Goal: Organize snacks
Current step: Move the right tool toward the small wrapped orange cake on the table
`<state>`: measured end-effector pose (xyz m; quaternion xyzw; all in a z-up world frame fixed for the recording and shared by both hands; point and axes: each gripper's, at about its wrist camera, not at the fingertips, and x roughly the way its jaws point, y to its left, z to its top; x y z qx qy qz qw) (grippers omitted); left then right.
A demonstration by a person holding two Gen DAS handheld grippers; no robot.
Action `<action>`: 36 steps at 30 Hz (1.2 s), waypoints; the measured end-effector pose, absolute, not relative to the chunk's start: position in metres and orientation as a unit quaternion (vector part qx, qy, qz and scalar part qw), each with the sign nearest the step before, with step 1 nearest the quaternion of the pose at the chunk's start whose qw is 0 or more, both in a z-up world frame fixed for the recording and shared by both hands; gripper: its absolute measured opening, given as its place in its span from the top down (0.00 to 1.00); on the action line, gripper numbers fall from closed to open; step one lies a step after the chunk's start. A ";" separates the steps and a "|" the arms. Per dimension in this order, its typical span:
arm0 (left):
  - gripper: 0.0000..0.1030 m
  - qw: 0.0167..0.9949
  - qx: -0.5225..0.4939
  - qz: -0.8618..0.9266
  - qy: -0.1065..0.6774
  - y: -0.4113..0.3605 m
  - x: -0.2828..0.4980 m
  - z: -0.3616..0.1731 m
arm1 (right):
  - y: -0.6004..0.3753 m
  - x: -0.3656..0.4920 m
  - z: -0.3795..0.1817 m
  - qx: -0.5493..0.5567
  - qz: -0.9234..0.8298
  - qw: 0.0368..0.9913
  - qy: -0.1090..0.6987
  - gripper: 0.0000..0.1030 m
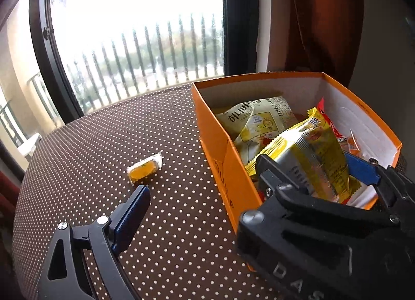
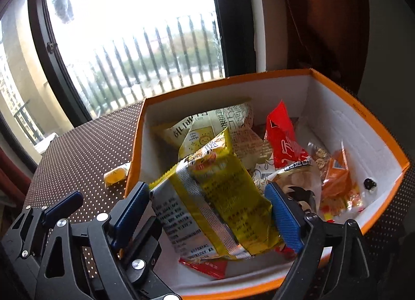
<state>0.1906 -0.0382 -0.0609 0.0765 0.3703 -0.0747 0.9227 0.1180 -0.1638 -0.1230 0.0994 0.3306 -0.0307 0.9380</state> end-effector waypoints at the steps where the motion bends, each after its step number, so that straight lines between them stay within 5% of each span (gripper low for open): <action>1: 0.09 0.924 0.077 -0.076 0.368 -0.039 0.188 -0.060 | -0.163 0.115 -0.122 0.097 -0.029 0.939 0.329 0.08; 36: 0.06 0.961 0.044 -0.029 0.270 0.032 0.134 -0.006 | -0.098 0.065 -0.065 0.073 0.014 0.968 0.238 0.07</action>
